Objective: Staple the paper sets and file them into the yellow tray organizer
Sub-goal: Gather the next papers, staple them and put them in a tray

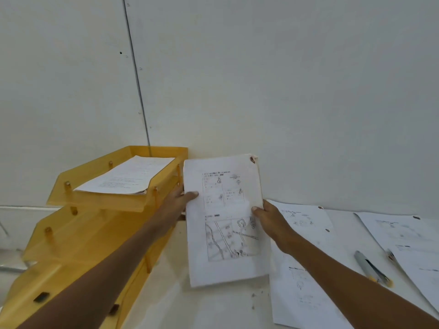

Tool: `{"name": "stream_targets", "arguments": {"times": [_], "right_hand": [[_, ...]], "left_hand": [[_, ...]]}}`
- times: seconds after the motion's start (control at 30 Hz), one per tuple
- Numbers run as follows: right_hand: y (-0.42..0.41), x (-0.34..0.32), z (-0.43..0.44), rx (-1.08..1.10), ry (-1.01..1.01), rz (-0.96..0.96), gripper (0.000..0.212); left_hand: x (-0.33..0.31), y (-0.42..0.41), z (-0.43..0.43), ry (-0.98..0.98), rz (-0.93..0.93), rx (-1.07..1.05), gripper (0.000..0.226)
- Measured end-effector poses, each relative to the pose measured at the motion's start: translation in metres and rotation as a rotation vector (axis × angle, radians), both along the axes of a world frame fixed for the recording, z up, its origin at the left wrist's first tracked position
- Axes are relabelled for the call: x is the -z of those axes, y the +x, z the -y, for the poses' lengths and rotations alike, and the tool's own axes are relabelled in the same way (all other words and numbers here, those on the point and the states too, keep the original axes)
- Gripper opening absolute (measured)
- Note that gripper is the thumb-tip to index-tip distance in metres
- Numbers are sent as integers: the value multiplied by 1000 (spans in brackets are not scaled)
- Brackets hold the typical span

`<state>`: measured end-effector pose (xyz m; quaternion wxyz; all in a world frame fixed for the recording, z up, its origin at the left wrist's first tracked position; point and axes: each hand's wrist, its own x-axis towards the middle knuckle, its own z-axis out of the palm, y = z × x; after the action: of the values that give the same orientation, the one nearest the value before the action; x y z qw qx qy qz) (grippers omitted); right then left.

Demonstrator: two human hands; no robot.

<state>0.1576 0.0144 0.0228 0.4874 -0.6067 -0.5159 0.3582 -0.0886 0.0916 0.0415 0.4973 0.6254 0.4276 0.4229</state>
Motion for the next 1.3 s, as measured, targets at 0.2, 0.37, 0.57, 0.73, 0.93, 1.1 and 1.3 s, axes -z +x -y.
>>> {"name": "stream_targets", "arguments": {"times": [0.2, 0.37, 0.57, 0.73, 0.93, 1.1, 1.3], "right_hand": [[12, 18, 2, -99, -253, -105, 33], [16, 20, 9, -186, -333, -179, 24], [25, 4, 4, -236, -187, -245, 31], [17, -34, -13, -148, 128, -429, 42], [14, -64, -18, -159, 135, -404, 23], [11, -67, -22, -183, 216, -493, 27], [11, -66, -25, -182, 118, -583, 29]], "left_hand": [[-26, 3, -1, 52, 274, 48, 33], [-25, 16, 6, -35, 441, 3, 14], [-25, 16, 8, -120, 476, -29, 7], [-27, 17, 8, -138, 490, 26, 7], [-30, 10, 7, -107, 527, 138, 7], [-38, 12, 5, -79, 563, 110, 19], [-34, 6, 4, -243, 653, 166, 22]]}}
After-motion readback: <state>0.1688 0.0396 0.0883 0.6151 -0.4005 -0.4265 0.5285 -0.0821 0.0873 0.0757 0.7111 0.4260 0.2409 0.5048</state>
